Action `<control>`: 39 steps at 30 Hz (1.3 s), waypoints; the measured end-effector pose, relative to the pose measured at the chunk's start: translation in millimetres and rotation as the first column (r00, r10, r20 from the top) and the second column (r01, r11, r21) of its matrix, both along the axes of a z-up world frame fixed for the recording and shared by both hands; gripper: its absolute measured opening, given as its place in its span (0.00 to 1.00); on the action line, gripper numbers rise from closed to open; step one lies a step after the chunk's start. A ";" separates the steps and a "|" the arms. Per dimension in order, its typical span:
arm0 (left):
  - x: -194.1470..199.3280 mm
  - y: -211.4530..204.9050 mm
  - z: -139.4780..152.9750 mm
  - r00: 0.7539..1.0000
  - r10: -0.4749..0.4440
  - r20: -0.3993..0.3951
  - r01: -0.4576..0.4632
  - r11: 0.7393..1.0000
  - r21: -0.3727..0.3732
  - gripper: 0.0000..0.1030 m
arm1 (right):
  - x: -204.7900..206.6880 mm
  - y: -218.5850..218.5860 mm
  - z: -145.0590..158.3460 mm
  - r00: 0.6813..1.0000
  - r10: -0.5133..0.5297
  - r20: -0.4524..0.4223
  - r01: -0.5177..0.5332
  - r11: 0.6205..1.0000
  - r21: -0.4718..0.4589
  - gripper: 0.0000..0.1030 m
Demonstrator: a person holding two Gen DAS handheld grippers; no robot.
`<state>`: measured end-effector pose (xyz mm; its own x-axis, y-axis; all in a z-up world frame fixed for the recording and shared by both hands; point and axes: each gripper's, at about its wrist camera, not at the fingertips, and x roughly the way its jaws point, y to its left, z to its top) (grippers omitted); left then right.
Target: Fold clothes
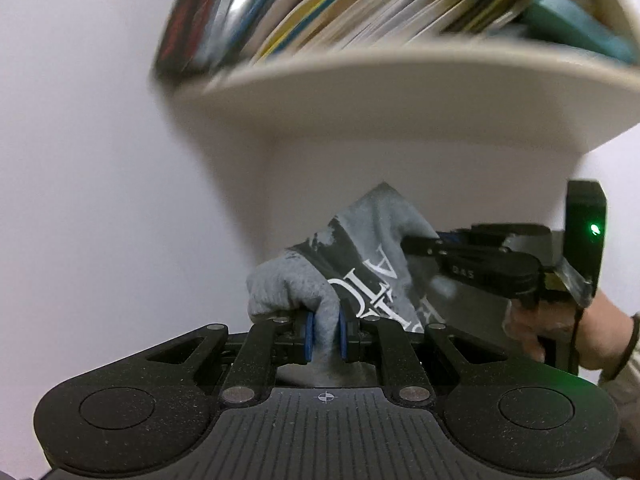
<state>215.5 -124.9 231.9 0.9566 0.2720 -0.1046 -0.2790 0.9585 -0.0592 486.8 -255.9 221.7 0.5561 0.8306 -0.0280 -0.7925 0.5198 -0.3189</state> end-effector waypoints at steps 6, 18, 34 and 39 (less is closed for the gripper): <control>89.9 109.6 -127.3 0.906 0.052 -0.420 -0.151 0.967 -0.207 0.35 | 67.4 142.8 -100.1 0.979 -0.164 -0.124 0.109 0.925 -0.364 0.19; 55.8 151.8 -123.0 0.956 0.007 -0.294 -0.103 0.944 -0.314 0.46 | 61.9 122.4 -129.2 0.967 -0.106 -0.232 0.014 0.930 -0.368 0.57; 79.2 187.9 -151.8 0.945 0.001 -0.326 -0.119 0.932 -0.342 0.38 | 36.1 99.4 -159.1 0.972 -0.085 -0.220 0.011 0.948 -0.318 0.67; 93.5 193.8 -155.2 0.944 -0.051 -0.325 -0.068 0.936 -0.345 0.38 | 31.0 93.8 -159.2 0.976 -0.081 -0.204 0.014 0.950 -0.312 0.67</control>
